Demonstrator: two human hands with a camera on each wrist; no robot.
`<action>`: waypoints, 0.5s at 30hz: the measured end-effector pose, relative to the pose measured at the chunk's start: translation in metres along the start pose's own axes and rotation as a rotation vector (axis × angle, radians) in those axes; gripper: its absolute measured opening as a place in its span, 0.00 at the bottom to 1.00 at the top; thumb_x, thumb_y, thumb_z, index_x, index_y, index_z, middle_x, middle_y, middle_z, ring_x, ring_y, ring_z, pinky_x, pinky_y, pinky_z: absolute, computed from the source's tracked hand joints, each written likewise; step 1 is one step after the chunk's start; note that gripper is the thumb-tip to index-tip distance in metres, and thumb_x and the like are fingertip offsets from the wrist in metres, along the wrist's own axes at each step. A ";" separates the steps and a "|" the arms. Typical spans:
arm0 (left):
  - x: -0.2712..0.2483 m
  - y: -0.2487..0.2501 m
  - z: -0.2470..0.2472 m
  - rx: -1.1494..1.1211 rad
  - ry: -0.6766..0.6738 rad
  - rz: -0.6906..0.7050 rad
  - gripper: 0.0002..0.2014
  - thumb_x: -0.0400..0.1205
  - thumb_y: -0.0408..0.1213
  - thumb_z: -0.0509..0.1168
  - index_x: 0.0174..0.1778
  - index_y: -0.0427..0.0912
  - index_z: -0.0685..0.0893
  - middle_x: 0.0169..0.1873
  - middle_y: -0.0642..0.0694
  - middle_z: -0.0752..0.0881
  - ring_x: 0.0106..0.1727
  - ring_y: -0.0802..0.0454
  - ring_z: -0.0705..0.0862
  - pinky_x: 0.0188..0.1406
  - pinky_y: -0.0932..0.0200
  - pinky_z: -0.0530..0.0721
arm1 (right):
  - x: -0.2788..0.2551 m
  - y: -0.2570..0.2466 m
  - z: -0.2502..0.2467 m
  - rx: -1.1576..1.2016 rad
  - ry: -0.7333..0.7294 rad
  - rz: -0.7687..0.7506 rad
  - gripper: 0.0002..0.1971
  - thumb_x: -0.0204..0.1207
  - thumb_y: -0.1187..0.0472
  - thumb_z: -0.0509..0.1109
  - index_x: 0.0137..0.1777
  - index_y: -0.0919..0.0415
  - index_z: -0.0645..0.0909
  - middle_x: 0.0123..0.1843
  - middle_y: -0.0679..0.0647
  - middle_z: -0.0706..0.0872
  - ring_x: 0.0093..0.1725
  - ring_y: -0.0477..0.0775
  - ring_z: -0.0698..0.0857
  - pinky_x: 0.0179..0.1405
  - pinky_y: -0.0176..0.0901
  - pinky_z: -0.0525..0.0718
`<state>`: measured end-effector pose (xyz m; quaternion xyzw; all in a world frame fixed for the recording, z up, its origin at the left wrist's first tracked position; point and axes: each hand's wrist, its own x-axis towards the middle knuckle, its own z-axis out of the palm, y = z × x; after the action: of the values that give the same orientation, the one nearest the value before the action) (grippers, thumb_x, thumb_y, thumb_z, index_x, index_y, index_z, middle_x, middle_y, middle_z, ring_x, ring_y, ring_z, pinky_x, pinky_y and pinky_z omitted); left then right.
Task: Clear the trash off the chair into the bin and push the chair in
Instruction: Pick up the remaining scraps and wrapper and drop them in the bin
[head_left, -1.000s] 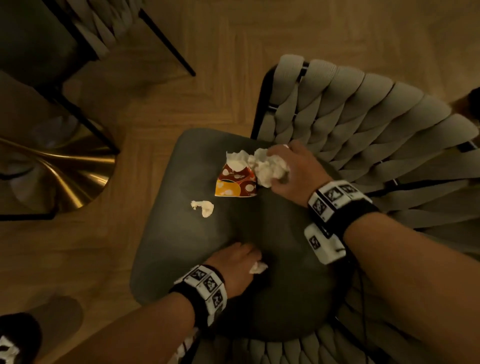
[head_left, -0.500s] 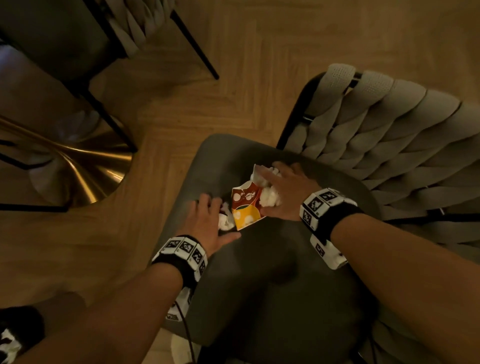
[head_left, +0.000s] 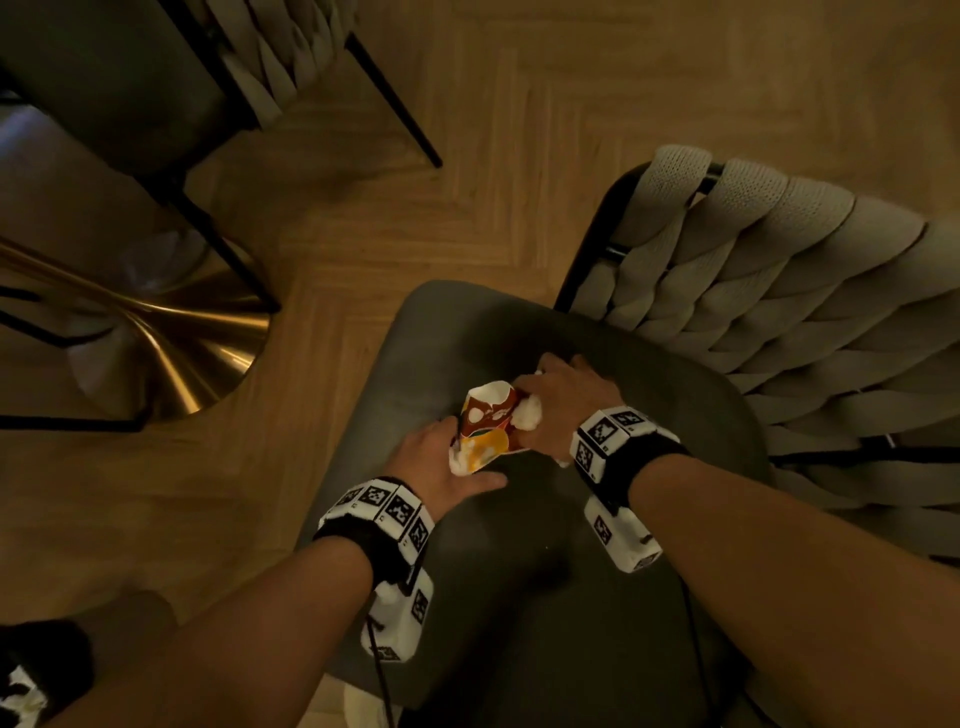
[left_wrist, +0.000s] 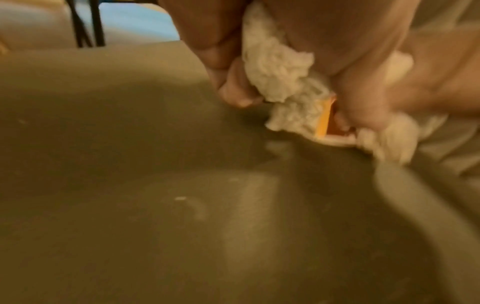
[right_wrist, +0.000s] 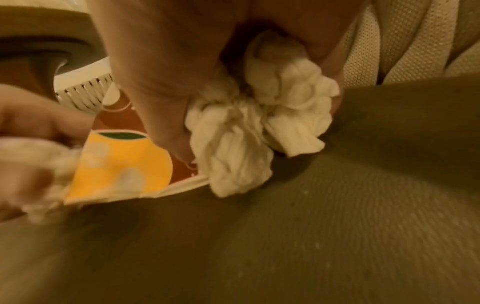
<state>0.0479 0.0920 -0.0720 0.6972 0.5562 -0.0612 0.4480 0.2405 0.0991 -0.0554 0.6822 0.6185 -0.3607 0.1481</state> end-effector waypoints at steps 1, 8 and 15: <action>0.000 0.003 -0.001 -0.067 0.022 -0.024 0.25 0.66 0.59 0.75 0.52 0.49 0.82 0.47 0.50 0.86 0.48 0.51 0.84 0.51 0.51 0.83 | -0.004 0.000 0.001 0.028 0.001 -0.018 0.32 0.65 0.36 0.73 0.69 0.40 0.72 0.66 0.51 0.73 0.69 0.64 0.70 0.63 0.65 0.79; -0.013 0.020 -0.022 -0.167 -0.017 -0.019 0.15 0.70 0.52 0.76 0.45 0.46 0.88 0.39 0.50 0.90 0.42 0.55 0.87 0.46 0.55 0.84 | -0.051 0.008 0.002 0.349 0.020 -0.104 0.20 0.62 0.43 0.79 0.54 0.45 0.84 0.53 0.51 0.81 0.52 0.53 0.83 0.54 0.54 0.84; -0.053 0.023 -0.054 -0.269 -0.110 -0.033 0.15 0.74 0.48 0.73 0.54 0.47 0.86 0.49 0.50 0.90 0.52 0.53 0.87 0.58 0.47 0.85 | -0.102 0.012 -0.014 0.575 0.110 -0.054 0.16 0.62 0.51 0.81 0.48 0.39 0.82 0.49 0.44 0.86 0.50 0.45 0.86 0.55 0.50 0.86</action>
<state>0.0249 0.0917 0.0039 0.6172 0.5455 -0.0315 0.5661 0.2590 0.0303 0.0202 0.6979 0.5160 -0.4876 -0.0944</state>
